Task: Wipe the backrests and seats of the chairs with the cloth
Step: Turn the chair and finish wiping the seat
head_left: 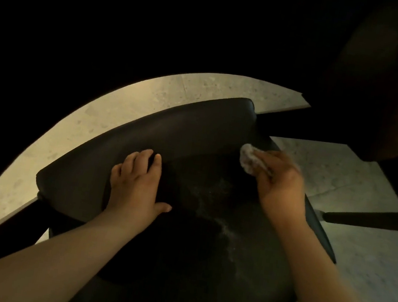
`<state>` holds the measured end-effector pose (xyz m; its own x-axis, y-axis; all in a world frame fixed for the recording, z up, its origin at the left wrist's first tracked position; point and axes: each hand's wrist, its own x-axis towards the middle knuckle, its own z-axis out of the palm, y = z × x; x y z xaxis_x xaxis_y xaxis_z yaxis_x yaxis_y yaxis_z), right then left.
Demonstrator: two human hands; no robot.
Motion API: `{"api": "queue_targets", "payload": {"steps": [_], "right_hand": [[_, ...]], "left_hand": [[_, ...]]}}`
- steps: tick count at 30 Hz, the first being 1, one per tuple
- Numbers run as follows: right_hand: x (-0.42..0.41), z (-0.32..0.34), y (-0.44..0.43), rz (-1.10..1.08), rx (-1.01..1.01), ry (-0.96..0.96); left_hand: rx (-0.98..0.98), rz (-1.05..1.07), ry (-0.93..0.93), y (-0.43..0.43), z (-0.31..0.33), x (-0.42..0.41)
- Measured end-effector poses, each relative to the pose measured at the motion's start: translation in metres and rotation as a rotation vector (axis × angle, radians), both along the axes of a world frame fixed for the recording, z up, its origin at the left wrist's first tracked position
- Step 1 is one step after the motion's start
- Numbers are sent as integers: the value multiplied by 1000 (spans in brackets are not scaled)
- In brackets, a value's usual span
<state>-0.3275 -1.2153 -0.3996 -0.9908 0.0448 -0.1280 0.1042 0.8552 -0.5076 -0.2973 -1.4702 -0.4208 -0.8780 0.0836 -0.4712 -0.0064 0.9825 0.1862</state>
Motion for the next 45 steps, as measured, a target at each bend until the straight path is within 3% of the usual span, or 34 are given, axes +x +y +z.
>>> {"api": "queue_targets", "payload": {"steps": [6,10,14,19,23,28,31,35,41,45], "right_hand": [[-51,-16,15,-154,80,70],[-41,-29,7,-173,-93,-19],[0,-29,-1,-67,51,7],[47,-23,1,71,11,-49],[-8,-28,18,-181,61,110],[-38,-41,6,-370,-78,44],[2,-38,-9,-234,30,32],[41,-26,-11,-5,-45,-66],[-32,-23,28,-373,12,60],[-53,-44,27,-484,-127,-82]], "left_hand": [[126,-140,-78,15,0,-9],[82,-182,-82,10,-11,-5],[60,-183,-75,12,-12,-4],[19,-188,-84,15,-9,-6],[-8,-188,-76,18,-10,-5],[-29,-194,-85,18,-12,-4],[-44,-200,-96,20,-9,-5],[-71,-197,-151,26,-4,-8],[-97,-189,-172,32,-2,-8],[-105,-195,-172,30,-6,-8]]}}
